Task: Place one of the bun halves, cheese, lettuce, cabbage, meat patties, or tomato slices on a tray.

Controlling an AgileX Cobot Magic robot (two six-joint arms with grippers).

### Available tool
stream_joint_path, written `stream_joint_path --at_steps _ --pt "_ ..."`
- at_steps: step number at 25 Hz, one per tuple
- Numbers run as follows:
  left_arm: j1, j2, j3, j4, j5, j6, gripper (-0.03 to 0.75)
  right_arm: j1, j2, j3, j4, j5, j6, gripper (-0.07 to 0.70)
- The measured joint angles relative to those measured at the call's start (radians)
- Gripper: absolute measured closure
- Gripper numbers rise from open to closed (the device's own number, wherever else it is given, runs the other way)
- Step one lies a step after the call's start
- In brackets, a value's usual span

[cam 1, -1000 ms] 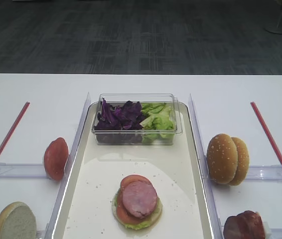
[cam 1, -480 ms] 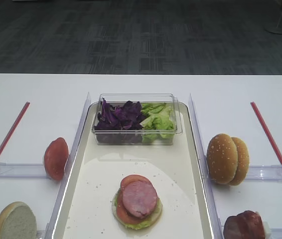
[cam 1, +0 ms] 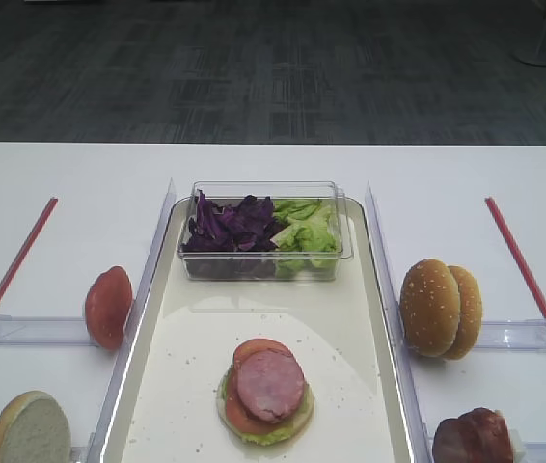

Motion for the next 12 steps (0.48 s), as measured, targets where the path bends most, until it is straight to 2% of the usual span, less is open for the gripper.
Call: stream_joint_path --at_steps 12 --pt "0.0 0.0 0.0 0.0 0.0 -0.005 0.224 0.0 0.0 0.0 0.0 0.0 -0.003 0.186"
